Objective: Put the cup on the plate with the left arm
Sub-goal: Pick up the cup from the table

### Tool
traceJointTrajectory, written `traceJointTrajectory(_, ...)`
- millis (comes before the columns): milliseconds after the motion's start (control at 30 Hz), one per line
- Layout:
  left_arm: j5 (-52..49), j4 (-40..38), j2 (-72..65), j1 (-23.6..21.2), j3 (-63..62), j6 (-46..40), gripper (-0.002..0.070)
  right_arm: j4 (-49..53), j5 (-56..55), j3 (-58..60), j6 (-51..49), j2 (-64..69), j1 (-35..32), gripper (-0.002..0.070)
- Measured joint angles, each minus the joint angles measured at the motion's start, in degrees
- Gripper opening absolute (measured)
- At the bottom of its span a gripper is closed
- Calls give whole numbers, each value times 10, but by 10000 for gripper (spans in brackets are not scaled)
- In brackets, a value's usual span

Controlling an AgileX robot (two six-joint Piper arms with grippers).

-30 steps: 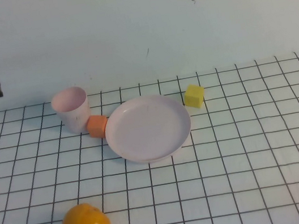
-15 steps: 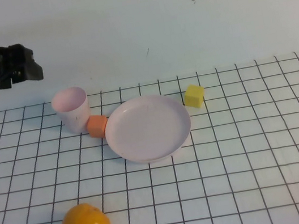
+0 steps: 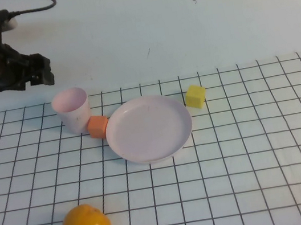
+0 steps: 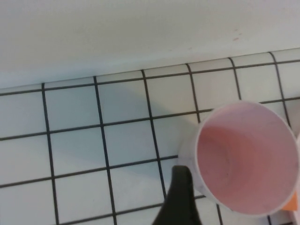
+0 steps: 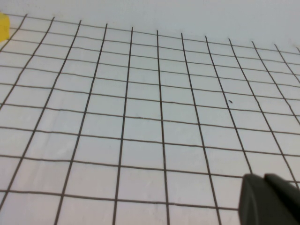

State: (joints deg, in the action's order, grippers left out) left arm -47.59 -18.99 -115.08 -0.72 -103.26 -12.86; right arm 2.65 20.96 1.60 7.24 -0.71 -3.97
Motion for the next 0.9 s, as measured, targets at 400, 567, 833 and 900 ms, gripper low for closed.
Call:
traceJointTrajectory(400, 25, -32, -115, 0, -36, -8, 505, 0, 0, 0, 0, 0, 0, -2)
traceJointTrajectory(567, 30, -32, -131, 5, -37, -11, 356, 0, 0, 0, 0, 0, 0, -2)
traceJointTrajectory(833, 31, -39, -133, 19, -37, -47, 27, 0, 0, 0, 0, 0, 0, -2)
traceJointTrajectory(900, 28, -41, -133, 22, -39, -56, 17, 0, 0, 0, 0, 0, 0, -2)
